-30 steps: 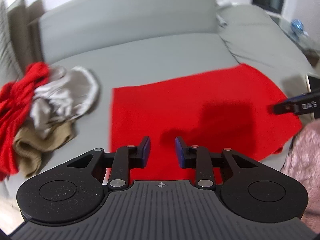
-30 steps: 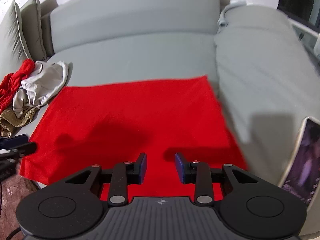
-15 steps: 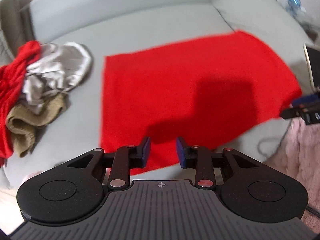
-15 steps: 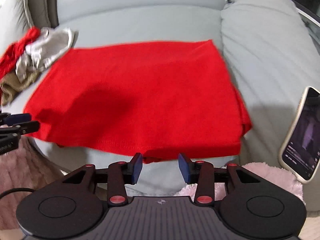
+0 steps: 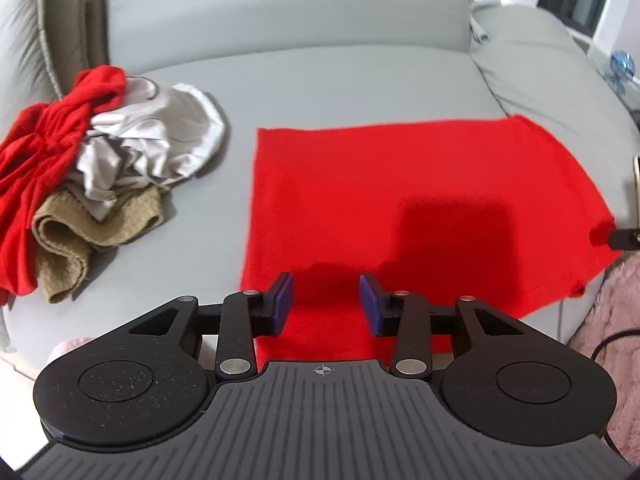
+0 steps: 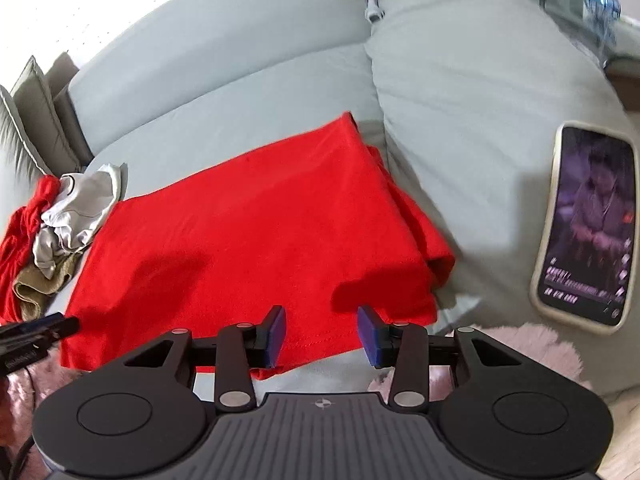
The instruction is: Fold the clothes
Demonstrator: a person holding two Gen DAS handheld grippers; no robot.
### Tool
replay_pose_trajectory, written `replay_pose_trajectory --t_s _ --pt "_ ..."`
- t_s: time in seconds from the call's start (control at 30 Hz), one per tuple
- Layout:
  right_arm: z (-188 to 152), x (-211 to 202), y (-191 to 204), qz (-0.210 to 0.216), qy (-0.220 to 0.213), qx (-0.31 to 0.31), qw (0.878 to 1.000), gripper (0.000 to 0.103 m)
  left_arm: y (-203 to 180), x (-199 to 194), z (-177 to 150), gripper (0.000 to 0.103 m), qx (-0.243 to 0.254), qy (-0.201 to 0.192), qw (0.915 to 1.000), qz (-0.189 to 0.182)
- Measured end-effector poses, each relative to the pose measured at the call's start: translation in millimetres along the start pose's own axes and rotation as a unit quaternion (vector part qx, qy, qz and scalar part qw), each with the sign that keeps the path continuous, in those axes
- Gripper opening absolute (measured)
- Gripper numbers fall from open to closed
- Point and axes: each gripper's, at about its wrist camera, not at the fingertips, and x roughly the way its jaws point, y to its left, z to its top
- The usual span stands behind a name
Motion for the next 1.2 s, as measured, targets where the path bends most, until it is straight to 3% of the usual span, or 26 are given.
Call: replay_pose_trajectory --t_s 0.1,0.23,0.3,0.4,0.57,0.7,1.03,1.2 --pt "-2.3 6.4 4.6 -0.007 0.009 -0.007 1.000 0.045 -14.8 5.8 2.7 0.053 0.012 0.015 0.9998 0.006" --pt "-3.4 8.4 11.8 -0.011 0.010 -0.013 1.000 0.059 -30.8 12.1 4.0 0.054 0.024 0.036 0.9986 0.030" --pt "-2.3 8.7 16.4 -0.010 0.009 -0.017 1.000 0.060 -35.3 13.4 4.1 0.054 0.021 0.040 0.9984 0.035" --pt "1.0 10.9 29.2 0.002 0.002 -0.043 0.999 0.059 -42.4 13.8 5.6 0.054 0.019 0.042 0.9982 0.037" --pt "2.5 20.4 53.1 0.002 -0.005 -0.102 0.995 0.038 -50.6 18.8 4.9 0.054 0.031 0.048 0.9977 0.037" --pt "-1.8 27.7 59.6 0.005 0.010 -0.111 0.994 0.037 -53.0 23.3 2.9 0.054 0.034 0.057 0.9973 0.031" --pt "-20.6 29.8 57.2 -0.049 0.033 -0.103 0.993 0.038 -54.2 31.4 -4.1 0.054 0.045 0.072 0.9962 0.016" --pt "-22.3 17.8 45.9 -0.028 0.019 -0.043 0.999 0.045 -48.2 22.6 -7.0 0.054 0.028 0.067 0.9973 0.008"
